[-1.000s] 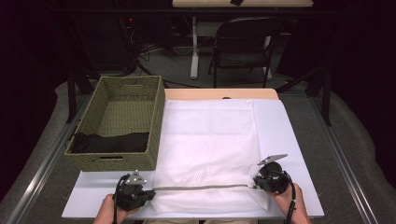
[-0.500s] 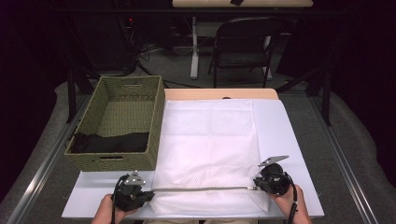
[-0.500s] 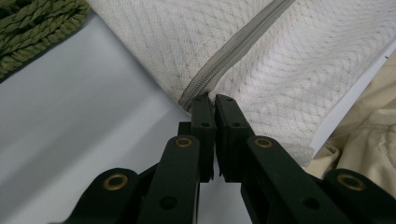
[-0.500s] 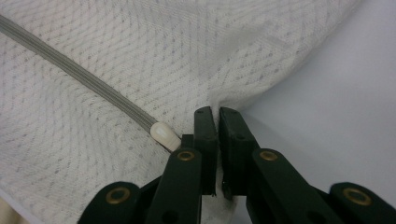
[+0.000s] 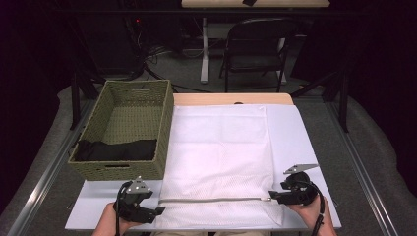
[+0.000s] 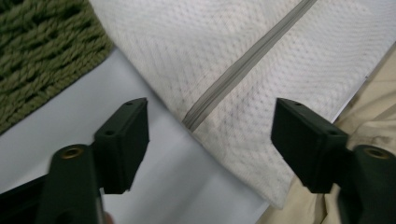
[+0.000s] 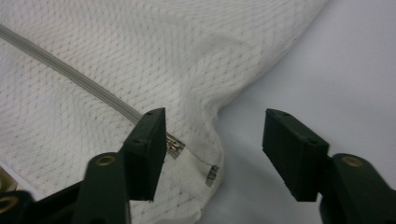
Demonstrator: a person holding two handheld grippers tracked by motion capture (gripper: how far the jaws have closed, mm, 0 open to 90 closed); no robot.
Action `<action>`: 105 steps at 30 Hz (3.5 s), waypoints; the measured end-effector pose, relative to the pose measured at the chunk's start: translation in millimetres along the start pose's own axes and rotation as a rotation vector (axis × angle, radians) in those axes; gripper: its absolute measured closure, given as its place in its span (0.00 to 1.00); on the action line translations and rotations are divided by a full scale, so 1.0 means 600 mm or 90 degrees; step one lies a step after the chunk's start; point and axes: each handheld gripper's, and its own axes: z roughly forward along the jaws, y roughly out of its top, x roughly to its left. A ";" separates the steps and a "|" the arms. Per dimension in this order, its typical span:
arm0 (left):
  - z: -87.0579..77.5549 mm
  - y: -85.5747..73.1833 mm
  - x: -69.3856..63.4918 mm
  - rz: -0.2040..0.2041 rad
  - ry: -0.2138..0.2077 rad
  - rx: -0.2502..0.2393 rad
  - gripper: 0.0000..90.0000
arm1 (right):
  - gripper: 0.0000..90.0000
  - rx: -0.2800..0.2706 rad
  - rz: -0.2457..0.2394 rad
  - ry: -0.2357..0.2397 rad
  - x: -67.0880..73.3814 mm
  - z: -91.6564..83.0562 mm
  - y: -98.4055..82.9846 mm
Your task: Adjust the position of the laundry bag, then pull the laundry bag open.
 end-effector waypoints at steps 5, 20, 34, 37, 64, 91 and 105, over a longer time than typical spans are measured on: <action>0.013 0.023 -0.017 0.029 -0.013 -0.019 0.20 | 0.18 -0.027 -0.011 -0.002 -0.004 -0.007 0.002; 0.053 0.072 -0.035 0.073 0.012 -0.044 0.17 | 0.20 0.002 -0.006 -0.008 -0.006 -0.016 -0.009; 0.070 0.083 -0.042 0.088 -0.002 -0.039 0.17 | 0.37 0.017 -0.004 -0.009 0.005 -0.019 -0.015; 0.069 0.079 -0.042 0.090 0.005 -0.058 0.17 | 0.39 0.018 -0.005 0.004 0.000 -0.014 -0.015; 0.081 0.075 -0.034 0.080 -0.007 -0.059 0.17 | 0.65 0.076 0.003 0.033 0.005 0.021 -0.004; 0.083 0.088 -0.074 0.130 -0.031 -0.029 0.16 | 0.93 0.053 -0.036 0.018 0.021 0.008 -0.004; 0.115 0.133 -0.120 0.171 -0.078 -0.007 0.09 | 0.93 0.030 -0.058 0.017 0.028 -0.007 -0.003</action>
